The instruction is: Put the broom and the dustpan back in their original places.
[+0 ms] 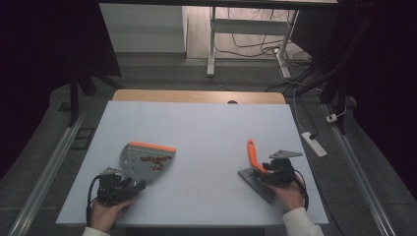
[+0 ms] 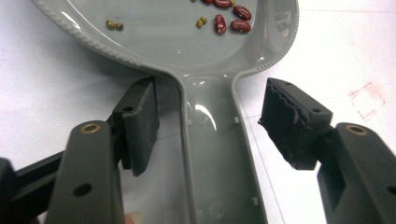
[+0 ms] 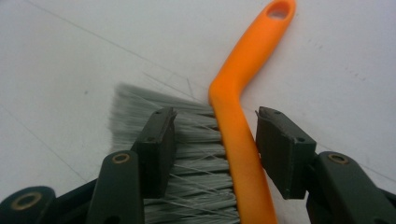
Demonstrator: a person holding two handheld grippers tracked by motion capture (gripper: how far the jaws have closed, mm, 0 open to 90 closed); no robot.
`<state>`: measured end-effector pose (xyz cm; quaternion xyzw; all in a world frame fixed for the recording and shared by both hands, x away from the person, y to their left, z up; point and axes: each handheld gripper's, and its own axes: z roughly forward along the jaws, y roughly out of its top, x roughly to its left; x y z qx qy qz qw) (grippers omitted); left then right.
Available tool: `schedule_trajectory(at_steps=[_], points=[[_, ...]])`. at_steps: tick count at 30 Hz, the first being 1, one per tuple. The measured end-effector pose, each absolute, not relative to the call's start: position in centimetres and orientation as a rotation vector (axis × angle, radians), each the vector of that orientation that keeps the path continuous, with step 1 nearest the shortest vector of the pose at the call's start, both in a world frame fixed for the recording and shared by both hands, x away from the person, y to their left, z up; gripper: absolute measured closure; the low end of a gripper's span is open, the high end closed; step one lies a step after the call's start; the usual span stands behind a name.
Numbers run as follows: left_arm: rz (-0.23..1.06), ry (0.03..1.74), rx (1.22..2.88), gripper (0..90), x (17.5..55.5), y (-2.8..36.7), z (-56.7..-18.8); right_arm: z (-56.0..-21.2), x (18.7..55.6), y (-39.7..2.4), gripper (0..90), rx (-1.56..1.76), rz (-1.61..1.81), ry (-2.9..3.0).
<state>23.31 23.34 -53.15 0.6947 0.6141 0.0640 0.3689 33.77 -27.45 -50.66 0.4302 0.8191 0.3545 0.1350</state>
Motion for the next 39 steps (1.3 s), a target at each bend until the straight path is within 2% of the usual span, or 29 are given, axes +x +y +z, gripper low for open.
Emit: schedule_trajectory(at_steps=[9, 18, 24, 34, 39], points=[[0.213, 1.554, 1.798, 33.9, 22.9, 23.8, -52.6, -50.2, 33.5, -27.6, 48.3, 1.234, 1.049, 2.355], [0.320, 1.499, 1.844, 33.4, 22.5, 24.1, -51.5, -49.3, 32.3, -27.0, 48.7, 1.078, 1.081, 2.363], [0.353, 1.409, 1.888, 33.5, 22.3, 24.0, -51.1, -48.9, 31.8, -26.8, 48.7, 0.997, 1.126, 2.388], [0.312, 1.201, 1.999, 34.3, 22.8, 22.0, -51.5, -49.0, 30.9, -25.5, 48.5, 0.849, 1.151, 2.449], [0.312, 1.154, 2.035, 33.4, 23.1, 21.3, -51.6, -49.1, 30.4, -24.9, 48.3, 0.781, 1.175, 2.475]])
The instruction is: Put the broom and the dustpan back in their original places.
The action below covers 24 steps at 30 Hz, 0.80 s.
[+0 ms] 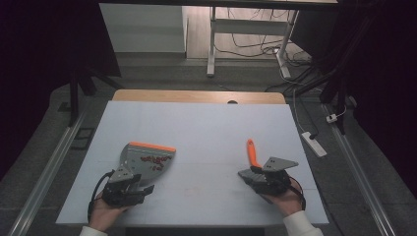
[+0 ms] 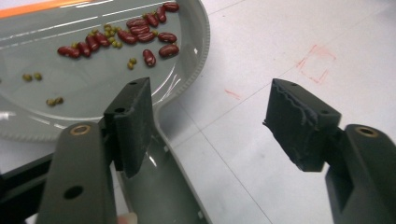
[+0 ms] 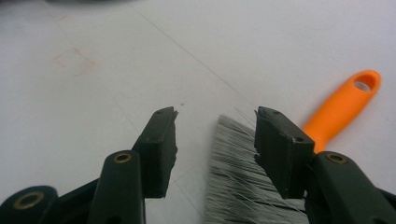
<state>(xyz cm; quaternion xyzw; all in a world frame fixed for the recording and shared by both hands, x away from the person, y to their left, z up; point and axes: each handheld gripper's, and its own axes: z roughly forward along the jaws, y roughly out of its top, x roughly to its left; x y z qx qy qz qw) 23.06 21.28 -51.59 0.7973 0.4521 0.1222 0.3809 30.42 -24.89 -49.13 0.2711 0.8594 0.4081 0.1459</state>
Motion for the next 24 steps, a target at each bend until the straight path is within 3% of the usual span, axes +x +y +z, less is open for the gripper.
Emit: schedule_trajectory(at_steps=[24], points=[[0.344, 1.127, 2.003, 33.0, 22.37, 21.47, -51.06, -49.22, 30.20, -24.73, 48.1, 0.749, 1.168, 2.482]])
